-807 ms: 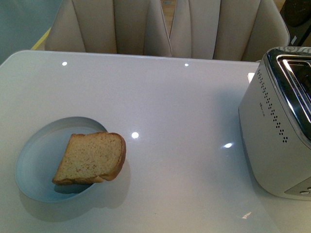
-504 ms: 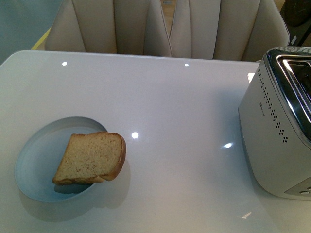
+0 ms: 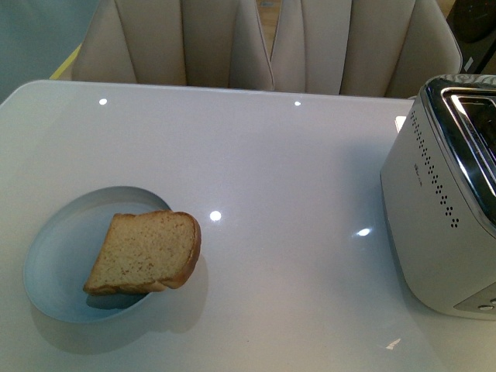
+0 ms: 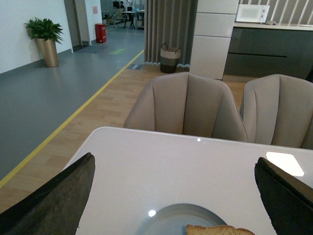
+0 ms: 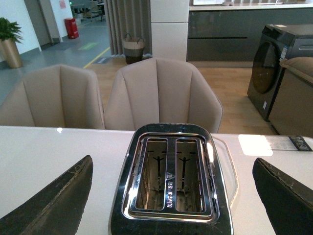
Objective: Left arm holds plate, right arm toasts bread
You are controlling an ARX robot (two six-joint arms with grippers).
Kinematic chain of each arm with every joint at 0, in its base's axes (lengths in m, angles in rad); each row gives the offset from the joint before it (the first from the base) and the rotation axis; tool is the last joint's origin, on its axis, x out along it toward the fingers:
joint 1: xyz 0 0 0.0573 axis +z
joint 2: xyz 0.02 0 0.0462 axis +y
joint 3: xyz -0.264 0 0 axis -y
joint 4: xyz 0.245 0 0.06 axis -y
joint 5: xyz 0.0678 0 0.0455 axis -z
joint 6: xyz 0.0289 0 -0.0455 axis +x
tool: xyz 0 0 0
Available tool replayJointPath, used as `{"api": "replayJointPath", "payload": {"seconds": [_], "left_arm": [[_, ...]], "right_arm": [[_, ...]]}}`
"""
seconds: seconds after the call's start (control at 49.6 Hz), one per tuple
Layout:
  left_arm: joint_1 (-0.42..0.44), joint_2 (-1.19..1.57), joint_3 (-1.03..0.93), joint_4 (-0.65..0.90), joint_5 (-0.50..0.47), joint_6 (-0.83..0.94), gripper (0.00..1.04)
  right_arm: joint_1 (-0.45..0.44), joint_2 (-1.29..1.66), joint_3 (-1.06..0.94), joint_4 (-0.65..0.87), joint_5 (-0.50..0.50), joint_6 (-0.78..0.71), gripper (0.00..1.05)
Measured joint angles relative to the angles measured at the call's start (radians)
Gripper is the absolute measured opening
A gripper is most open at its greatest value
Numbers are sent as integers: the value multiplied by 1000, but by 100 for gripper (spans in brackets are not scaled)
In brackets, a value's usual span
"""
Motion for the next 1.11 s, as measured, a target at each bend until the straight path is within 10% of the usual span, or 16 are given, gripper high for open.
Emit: {"api": "replayJointPath", "payload": {"seconds": [0.262,0.504,1.109], "left_arm": [[2,4,2,-7,6,-6,98],[18,330,147,-319,102,-146,98],[193,1402,354,571,261,-106,98]], "right_arm": [[0,0,0,0,0,0,96],[0,0,0,0,0,0,96],[0,0,0,0,0,0,96]]}}
